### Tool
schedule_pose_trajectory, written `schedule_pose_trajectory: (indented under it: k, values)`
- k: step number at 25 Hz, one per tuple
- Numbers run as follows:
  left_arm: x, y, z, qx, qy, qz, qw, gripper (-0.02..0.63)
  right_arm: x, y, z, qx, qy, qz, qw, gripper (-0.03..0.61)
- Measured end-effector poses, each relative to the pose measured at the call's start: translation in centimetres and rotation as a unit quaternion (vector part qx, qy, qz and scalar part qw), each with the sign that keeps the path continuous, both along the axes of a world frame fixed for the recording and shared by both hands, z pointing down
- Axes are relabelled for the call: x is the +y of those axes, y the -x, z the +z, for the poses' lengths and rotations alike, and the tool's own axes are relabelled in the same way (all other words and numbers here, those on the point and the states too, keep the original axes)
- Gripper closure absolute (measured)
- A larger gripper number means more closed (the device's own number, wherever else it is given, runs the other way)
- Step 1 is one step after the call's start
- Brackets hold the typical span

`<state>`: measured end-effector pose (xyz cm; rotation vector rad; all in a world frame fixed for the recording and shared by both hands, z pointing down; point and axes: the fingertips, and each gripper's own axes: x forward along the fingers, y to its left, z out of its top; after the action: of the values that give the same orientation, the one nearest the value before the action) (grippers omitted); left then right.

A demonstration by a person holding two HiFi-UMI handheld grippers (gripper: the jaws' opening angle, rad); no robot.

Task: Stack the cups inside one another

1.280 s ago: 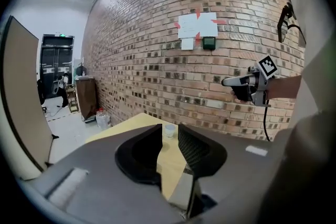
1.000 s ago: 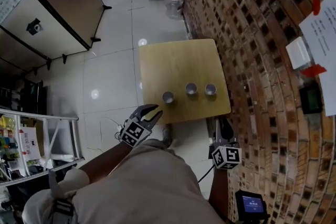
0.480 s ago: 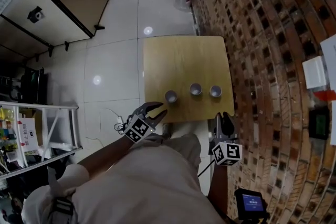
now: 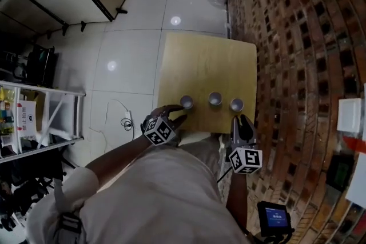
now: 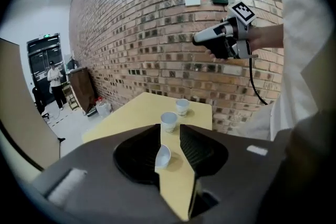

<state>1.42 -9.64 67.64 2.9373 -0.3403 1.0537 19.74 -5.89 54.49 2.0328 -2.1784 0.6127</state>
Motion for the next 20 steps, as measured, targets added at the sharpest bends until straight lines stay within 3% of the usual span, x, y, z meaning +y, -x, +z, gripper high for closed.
schedule_pose_trajectory:
  k: [8,20]
  values:
    - [-0.5,-1.4,4.9,-0.052,0.033,-0.076,0.9951,0.459,-3.7,-1.8,0.5,0.023,0.025,-0.088,0.996,0.486]
    - [-1.3,-2.0,13.4,-0.189,0.029,-0.077,0.9786,0.457,-6.0,-2.9,2.1,0.019,0.051,-0.134,0.989,0.489]
